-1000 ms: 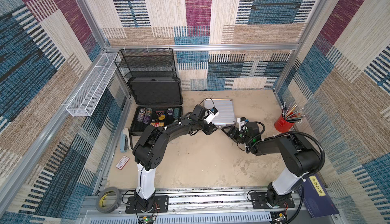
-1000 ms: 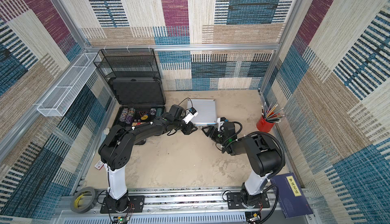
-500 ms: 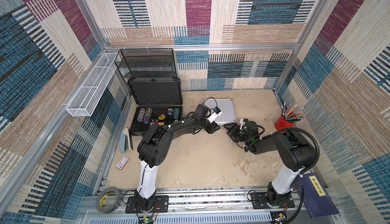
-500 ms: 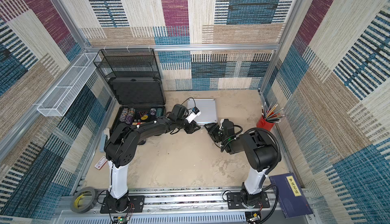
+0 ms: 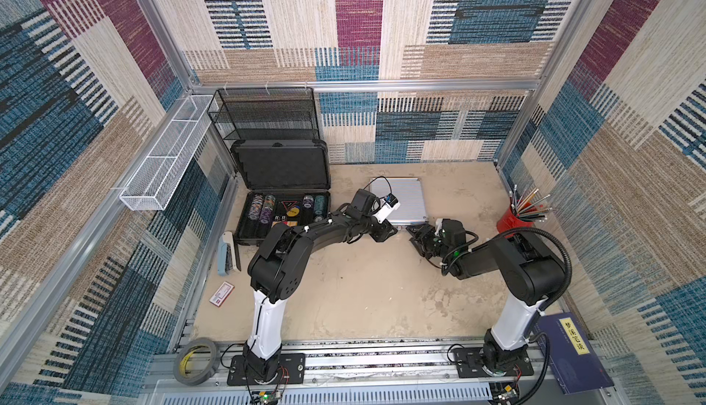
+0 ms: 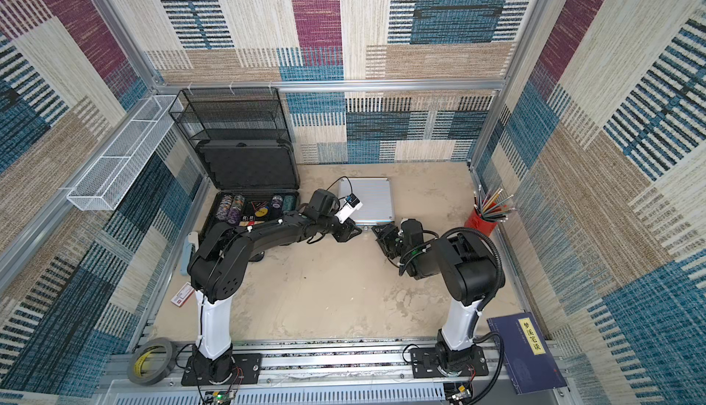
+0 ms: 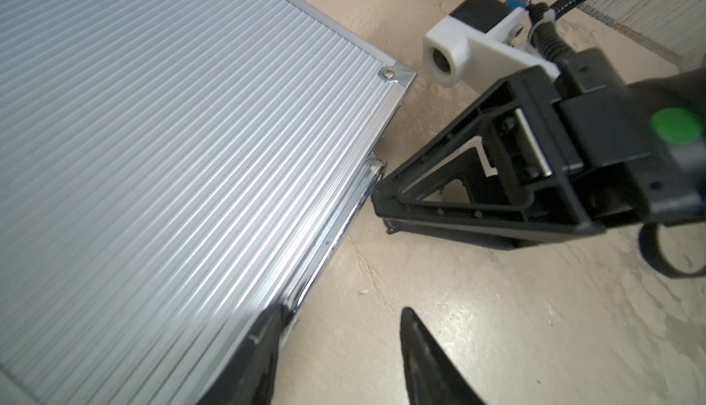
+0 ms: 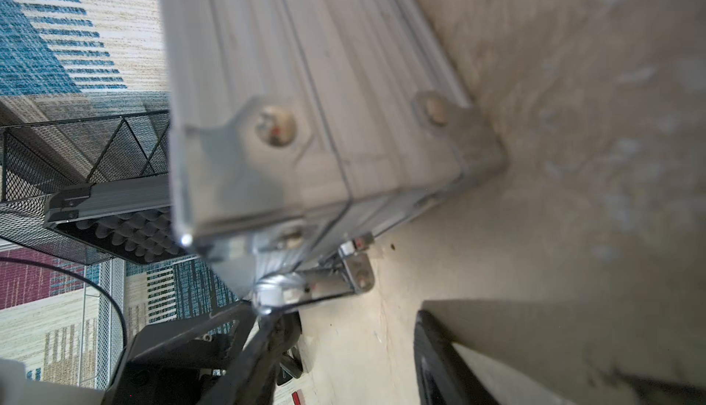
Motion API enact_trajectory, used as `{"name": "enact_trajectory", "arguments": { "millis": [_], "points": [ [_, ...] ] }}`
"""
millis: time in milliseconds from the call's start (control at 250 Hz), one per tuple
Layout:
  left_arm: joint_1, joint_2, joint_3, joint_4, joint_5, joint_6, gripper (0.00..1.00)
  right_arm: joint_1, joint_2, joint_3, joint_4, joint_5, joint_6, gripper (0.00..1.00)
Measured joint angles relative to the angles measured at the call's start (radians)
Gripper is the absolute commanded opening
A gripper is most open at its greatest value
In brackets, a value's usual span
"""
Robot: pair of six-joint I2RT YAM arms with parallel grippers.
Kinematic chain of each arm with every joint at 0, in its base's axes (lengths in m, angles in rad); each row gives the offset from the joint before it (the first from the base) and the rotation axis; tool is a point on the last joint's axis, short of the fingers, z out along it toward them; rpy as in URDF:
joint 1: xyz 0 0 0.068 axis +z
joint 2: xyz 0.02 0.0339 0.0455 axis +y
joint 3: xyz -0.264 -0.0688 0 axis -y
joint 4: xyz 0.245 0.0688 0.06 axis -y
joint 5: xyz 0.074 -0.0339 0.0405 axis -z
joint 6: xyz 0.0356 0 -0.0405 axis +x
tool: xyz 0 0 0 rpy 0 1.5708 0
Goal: Open the poker set cases
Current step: Pick up the poker set case from the center of the board.
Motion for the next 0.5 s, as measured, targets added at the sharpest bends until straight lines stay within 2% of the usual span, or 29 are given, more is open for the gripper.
{"name": "enact_trajectory", "arguments": {
  "millis": [232,392,500],
  "points": [
    [0.000,-0.010,-0.041,0.016,0.015,-0.025,0.51,-0.002,-0.023,-0.018,0.024,0.003,0.009,0.72],
    [-0.005,-0.011,-0.055,0.004,0.023,-0.050,0.50,-0.002,-0.022,-0.011,0.039,0.004,0.016,0.72],
    [-0.005,-0.011,-0.055,0.004,0.023,-0.053,0.50,-0.002,-0.006,0.006,0.051,0.004,0.016,0.68]
  ]
}}
